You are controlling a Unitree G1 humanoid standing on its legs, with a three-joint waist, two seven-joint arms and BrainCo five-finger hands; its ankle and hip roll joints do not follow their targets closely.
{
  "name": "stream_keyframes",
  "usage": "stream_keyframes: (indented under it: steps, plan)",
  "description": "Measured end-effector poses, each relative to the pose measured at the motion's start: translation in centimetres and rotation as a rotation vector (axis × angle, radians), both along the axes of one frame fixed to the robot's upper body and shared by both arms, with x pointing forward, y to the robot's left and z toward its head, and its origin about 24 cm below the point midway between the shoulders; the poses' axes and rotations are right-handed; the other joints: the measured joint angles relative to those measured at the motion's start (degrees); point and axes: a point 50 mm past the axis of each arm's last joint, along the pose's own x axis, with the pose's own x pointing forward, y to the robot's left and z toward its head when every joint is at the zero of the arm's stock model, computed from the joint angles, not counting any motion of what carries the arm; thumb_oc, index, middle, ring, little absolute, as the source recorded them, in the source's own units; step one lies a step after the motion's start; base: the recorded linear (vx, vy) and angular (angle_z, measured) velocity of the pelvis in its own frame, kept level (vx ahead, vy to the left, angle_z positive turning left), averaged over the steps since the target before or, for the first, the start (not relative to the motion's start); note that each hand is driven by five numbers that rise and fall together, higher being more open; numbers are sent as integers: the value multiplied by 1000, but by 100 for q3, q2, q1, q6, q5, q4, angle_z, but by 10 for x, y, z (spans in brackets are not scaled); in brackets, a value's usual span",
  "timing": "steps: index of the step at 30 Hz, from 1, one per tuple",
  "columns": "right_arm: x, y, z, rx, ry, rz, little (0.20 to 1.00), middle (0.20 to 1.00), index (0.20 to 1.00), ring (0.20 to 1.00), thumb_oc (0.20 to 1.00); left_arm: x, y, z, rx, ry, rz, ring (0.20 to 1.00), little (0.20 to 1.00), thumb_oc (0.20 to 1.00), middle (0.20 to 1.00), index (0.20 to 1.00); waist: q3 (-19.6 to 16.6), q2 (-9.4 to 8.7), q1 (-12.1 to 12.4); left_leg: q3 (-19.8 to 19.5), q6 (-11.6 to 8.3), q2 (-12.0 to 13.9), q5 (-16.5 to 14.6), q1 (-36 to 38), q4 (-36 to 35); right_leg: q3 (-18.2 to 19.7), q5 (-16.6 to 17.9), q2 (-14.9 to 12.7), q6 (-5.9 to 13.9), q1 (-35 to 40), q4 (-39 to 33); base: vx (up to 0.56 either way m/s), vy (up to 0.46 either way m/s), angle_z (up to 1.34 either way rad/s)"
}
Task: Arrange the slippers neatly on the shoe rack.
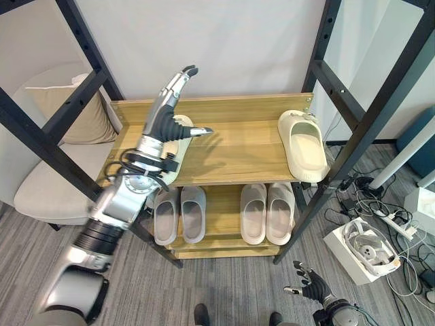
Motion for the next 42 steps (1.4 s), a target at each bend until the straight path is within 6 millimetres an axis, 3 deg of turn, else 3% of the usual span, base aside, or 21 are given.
stream_keyframes:
  steps: [3, 5, 8, 14, 18, 19, 20, 21, 22, 23, 25, 32, 36, 42]
  plan:
    - [-7, -1, -3, 2, 19, -9, 1000, 1000, 1000, 1000, 1000, 0, 8, 1, 135, -47, 86, 1000, 1000, 1000, 1000, 1000, -1, 2, 45, 7, -11, 0, -8, -6, -1, 0, 98, -2, 7, 67, -172, 19, 6, -2]
    - [-14, -3, -4, 9, 37, -23, 1000, 1000, 1000, 1000, 1000, 4, 22, -7, 210, -39, 193, 1000, 1000, 1000, 1000, 1000, -17, 26, 90, 8, -22, 0, -16, -14, -1, 3, 126, 3, -4, 75, -213, 37, 9, -1]
    - [-13, -4, -4, 7, 33, -22, 1000, 1000, 1000, 1000, 1000, 7, 27, -14, 263, -27, 249, 1000, 1000, 1000, 1000, 1000, -22, 16, 92, 9, -19, -2, -14, -44, -1, 2, 169, 6, -13, 71, -273, 0, 0, 0]
    - [-13, -5, -2, 5, 18, -25, 1000, 1000, 1000, 1000, 1000, 11, 32, -25, 306, -4, 321, 1000, 1000, 1000, 1000, 1000, -16, -33, 57, 52, -18, -19, -11, -172, 0, 31, 267, 21, -71, -62, -300, 0, 4, -2]
    - [-11, -6, -1, 5, 7, -26, 1000, 1000, 1000, 1000, 1000, 17, 48, -38, 302, 58, 410, 1000, 1000, 1000, 1000, 1000, 9, -87, 29, 177, -19, -12, -14, -191, 0, 156, 298, 27, -52, -156, -313, 0, 7, -16]
    - [-11, -7, 0, 3, 3, -30, 1000, 1000, 1000, 1000, 1000, 23, 51, -33, 304, 54, 438, 1000, 1000, 1000, 1000, 1000, 21, -104, 29, 187, -19, -11, -14, -200, 0, 171, 311, 28, -35, -160, -338, -14, 4, -5]
    - [-10, -7, 1, 1, 0, -30, 1000, 1000, 1000, 1000, 1000, 27, 52, -30, 307, 49, 455, 931, 931, 931, 931, 931, 25, -110, 30, 188, -19, -10, -14, -201, 0, 174, 308, 26, -27, -161, -338, -13, 1, -3]
    - [-9, -8, 2, 0, -7, -30, 1000, 1000, 1000, 1000, 1000, 28, 52, -28, 306, 45, 468, 812, 812, 812, 812, 812, 28, -116, 34, 193, -20, -2, -14, -202, -1, 180, 298, 21, -10, -167, -339, -11, 1, -6]
    - [-7, -8, 3, 0, -19, -34, 1000, 1000, 1000, 1000, 1000, 33, 52, -27, 323, 41, 479, 366, 366, 366, 366, 366, 48, -144, -20, 229, -22, 0, -16, -227, -1, 214, 288, 24, 7, -233, -344, 6, -2, -9]
    - [-4, -8, 6, 1, -35, -35, 1000, 1000, 1000, 1000, 1000, 40, 54, -25, 370, 56, 506, 200, 200, 200, 200, 200, 54, -155, -22, 243, -25, 4, -17, -269, -1, 236, 301, 16, 9, -287, -342, 8, -1, -21]
    - [1, -9, 11, 9, -67, -49, 1000, 1000, 1000, 1000, 1000, 43, 64, -14, 397, 41, 563, 200, 200, 200, 200, 200, 90, -196, -77, 352, -31, 16, -22, -299, -2, 330, 379, 14, 19, -360, -396, 19, -5, -23]
    - [-5, -14, 11, -3, -56, -57, 1000, 1000, 1000, 1000, 1000, 45, 61, -14, 457, 57, 549, 200, 200, 200, 200, 200, 110, -213, -100, 397, -27, 11, -20, -313, -2, 345, 440, 32, 19, -328, -504, 11, -13, -2]
    - [-1, -11, 12, 7, -68, -58, 1000, 1000, 1000, 1000, 1000, 44, 40, -9, 434, 12, 478, 200, 200, 200, 200, 200, 137, -262, -113, 418, -25, 8, -18, -269, -1, 348, 466, 16, 14, -274, -531, 5, -35, 0]
    - [8, -5, 15, 36, -99, -69, 1000, 1000, 1000, 1000, 1000, 45, -17, -12, 343, -30, 303, 200, 200, 200, 200, 200, 146, -271, -305, 498, -21, 10, -23, -160, -1, 468, 517, 42, 12, -198, -617, -13, -59, -10]
